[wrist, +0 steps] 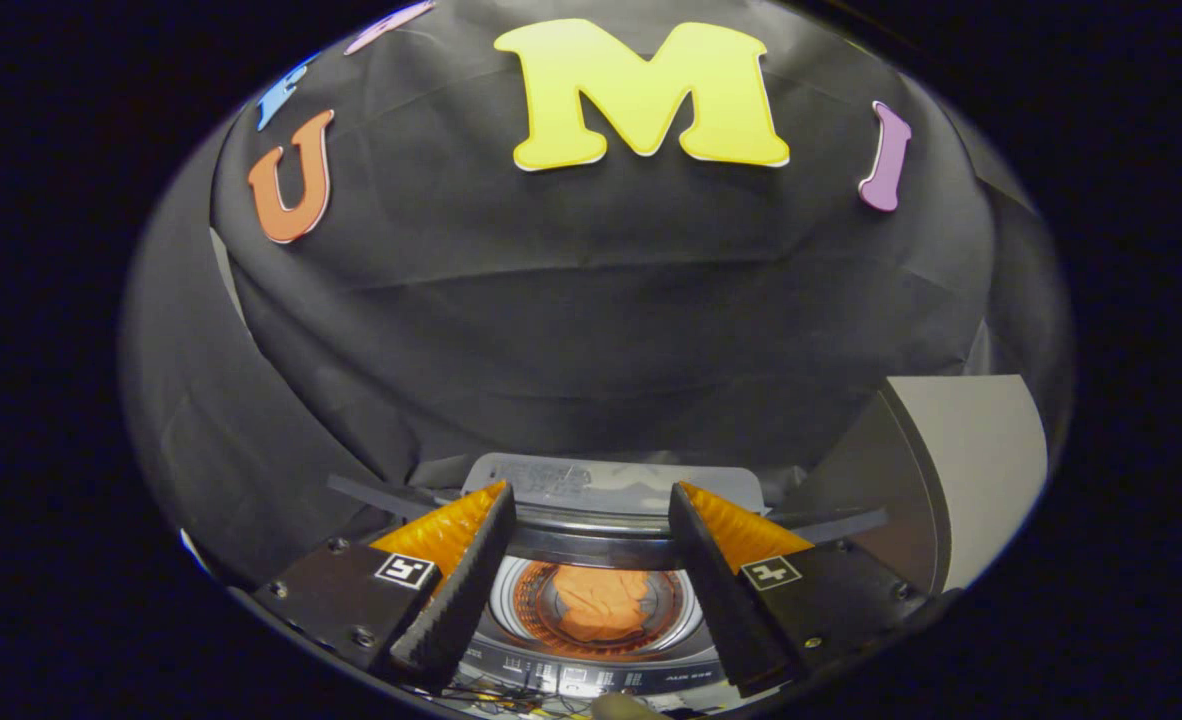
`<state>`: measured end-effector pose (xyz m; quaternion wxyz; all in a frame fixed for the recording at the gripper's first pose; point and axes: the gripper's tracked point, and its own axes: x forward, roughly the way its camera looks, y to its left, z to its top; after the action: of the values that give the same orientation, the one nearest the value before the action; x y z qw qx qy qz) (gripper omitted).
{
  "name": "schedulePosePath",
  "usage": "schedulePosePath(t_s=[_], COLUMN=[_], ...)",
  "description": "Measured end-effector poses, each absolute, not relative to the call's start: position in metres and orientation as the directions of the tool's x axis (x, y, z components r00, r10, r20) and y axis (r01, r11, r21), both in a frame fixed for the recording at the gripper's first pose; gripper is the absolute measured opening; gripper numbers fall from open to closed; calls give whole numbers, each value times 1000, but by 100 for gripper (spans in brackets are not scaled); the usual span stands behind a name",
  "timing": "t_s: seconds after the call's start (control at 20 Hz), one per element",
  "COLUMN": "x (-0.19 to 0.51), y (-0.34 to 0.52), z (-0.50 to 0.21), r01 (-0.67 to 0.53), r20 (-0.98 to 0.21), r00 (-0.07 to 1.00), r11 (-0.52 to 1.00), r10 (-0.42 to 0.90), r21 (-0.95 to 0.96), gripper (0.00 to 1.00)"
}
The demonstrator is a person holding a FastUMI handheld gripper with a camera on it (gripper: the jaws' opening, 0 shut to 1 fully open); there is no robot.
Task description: Put the clothes into the washing machine and then close the washing machine lid.
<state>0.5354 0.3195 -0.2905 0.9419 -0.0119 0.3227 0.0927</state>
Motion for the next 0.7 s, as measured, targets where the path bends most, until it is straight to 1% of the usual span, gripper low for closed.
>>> schedulePosePath(t_s=[0.25,0.35,0.4,0.7], x=[522,504,485,458], y=[319,318,317,310], z=[-300,-315,-324,-341], r01=[-203,-214,-222,-228], r20=[-627,-655,-675,-713], r00=[760,735,717,679], r11=[979,977,975,973], r10=[172,175,176,175], r21=[23,20,19,21], gripper=[96,96,96,96])
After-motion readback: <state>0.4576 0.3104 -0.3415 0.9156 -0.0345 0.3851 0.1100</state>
